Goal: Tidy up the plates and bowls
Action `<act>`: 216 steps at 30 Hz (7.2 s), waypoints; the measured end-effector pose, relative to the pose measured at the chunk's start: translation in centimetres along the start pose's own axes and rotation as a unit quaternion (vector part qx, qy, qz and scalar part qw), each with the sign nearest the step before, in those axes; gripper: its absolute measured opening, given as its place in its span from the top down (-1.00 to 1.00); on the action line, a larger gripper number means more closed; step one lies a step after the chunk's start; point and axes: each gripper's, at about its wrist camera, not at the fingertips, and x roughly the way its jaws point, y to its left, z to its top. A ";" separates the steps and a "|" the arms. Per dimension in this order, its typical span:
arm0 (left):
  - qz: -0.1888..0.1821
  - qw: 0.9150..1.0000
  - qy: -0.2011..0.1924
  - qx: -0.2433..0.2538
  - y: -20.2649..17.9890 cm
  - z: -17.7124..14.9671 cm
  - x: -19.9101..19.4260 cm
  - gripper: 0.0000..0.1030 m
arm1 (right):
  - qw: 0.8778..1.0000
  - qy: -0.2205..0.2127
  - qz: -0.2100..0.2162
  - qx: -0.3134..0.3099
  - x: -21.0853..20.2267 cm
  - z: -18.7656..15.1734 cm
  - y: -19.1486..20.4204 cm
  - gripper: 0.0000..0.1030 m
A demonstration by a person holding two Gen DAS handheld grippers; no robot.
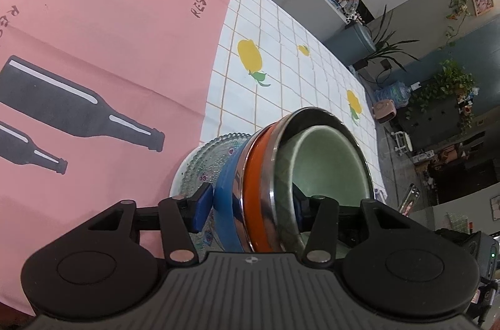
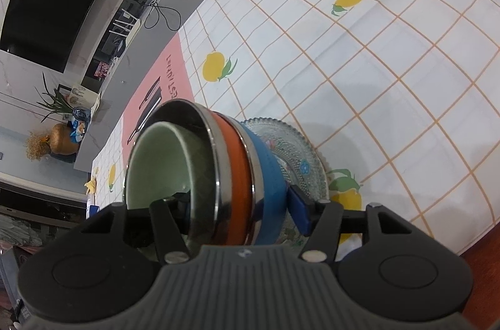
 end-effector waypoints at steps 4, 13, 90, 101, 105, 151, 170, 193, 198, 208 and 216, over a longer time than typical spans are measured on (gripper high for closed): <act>-0.004 1.000 -0.011 0.010 -0.1 0.0 -0.5 -0.09 | 1.000 -0.015 0.004 -0.020 -0.7 -0.1 0.5 -0.30; -0.023 0.998 -0.057 0.029 -0.3 0.5 -3.1 -0.25 | 0.996 -0.054 -0.007 -0.067 -2.8 -0.4 1.7 -0.42; 0.165 0.972 -0.106 0.131 -0.2 -1.8 -6.5 0.92 | 0.961 -0.179 -0.121 -0.174 -6.5 -4.8 3.9 0.35; 0.174 0.947 -0.157 0.221 -2.8 -4.2 -13.0 0.42 | 0.915 -0.237 -0.098 -0.313 -11.4 -10.7 9.3 -0.34; 0.179 0.931 -0.179 0.263 -3.2 -5.6 -14.8 0.19 | 0.907 -0.231 -0.090 -0.340 -11.7 -13.1 10.2 -0.45; 0.254 0.919 -0.158 0.257 1.9 -10.2 -12.7 -0.65 | 0.915 -0.176 -0.141 -0.335 -5.5 -19.6 7.8 -0.89; 0.250 0.922 -0.155 0.251 2.4 -9.9 -12.8 -0.65 | 0.913 -0.169 -0.146 -0.341 -4.9 -19.7 8.0 -0.89; 0.249 0.922 -0.156 0.252 2.4 -10.0 -12.9 -0.65 | 0.912 -0.168 -0.149 -0.343 -4.6 -19.9 8.0 -0.90; 0.248 0.922 -0.157 0.252 2.4 -10.0 -13.0 -0.65 | 0.911 -0.168 -0.150 -0.346 -4.6 -19.9 8.0 -0.90; 0.251 0.921 -0.161 0.252 2.3 -9.9 -13.1 -0.65 | 0.910 -0.170 -0.151 -0.347 -4.6 -20.0 8.1 -0.90; 0.250 0.921 -0.162 0.252 2.3 -9.9 -13.2 -0.65 | 0.910 -0.170 -0.151 -0.347 -4.6 -20.0 8.1 -0.90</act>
